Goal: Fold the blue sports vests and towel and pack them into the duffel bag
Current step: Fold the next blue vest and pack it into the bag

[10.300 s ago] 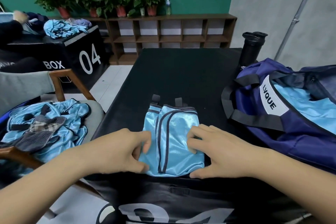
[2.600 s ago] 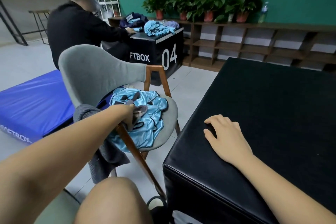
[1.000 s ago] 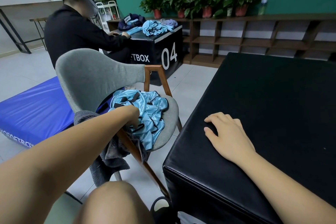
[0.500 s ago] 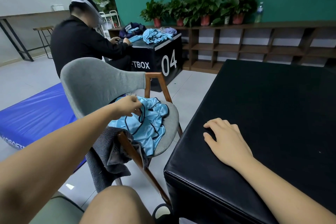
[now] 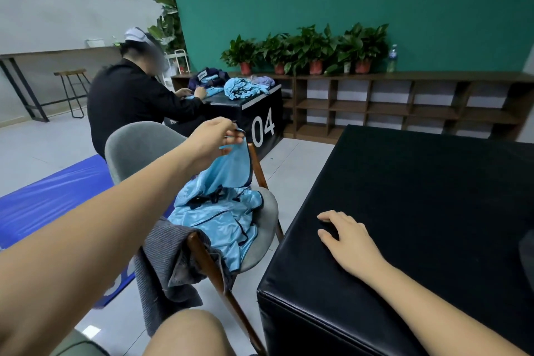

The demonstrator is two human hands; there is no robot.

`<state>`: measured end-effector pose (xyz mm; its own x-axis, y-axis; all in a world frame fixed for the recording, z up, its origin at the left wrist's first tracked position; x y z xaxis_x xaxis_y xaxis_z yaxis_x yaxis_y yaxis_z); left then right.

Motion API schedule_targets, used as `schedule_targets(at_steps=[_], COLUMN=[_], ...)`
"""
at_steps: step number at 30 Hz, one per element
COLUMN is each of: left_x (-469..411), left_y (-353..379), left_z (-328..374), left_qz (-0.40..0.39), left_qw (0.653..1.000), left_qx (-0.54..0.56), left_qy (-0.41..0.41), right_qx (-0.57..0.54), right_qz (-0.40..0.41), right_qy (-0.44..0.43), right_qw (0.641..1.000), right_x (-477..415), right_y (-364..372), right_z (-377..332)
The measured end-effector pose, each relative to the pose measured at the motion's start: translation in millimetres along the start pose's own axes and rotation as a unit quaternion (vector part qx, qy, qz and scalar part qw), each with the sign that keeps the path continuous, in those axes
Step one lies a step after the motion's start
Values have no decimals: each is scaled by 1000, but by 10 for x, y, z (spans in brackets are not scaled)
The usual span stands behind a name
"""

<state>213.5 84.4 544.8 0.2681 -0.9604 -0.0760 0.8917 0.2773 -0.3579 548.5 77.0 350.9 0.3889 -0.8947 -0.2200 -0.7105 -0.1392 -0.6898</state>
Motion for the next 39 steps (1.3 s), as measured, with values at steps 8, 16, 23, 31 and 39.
schedule_targets(at_steps=[8, 16, 23, 31, 39], left_x=[557, 1359, 2146, 2682, 3084], left_y=[375, 863, 1214, 1369, 1721], left_z=[1127, 2219, 2726, 2507, 1221], left_qz=[-49, -105, -152, -106, -53], left_qw=[994, 975, 954, 949, 914], left_qx=[33, 79, 102, 11, -225], left_qy=[90, 180, 236, 298, 333], right_qx=[-221, -290, -253, -253, -267], right_qz=[71, 118, 204, 265, 287], right_qy=[-14, -49, -101, -101, -78], right_qw=[973, 948, 940, 925, 917], right_x=[206, 591, 991, 1386, 1693], right_y=[-605, -1696, -2461, -3224, -3722], right_z=[-802, -1808, -2204, -2566, -2845])
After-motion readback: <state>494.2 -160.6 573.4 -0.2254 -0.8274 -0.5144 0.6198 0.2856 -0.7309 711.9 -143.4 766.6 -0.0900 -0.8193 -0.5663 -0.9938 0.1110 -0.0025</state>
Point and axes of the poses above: each hand's wrist, its own x-axis away from the middle knuckle, its own y-axis out of the palm, z = x × y, the point moved 1 cm from there along -x, towards the middle knuckle, and after that the axes turned 13 degrees about -x, right-handed, at the moved point
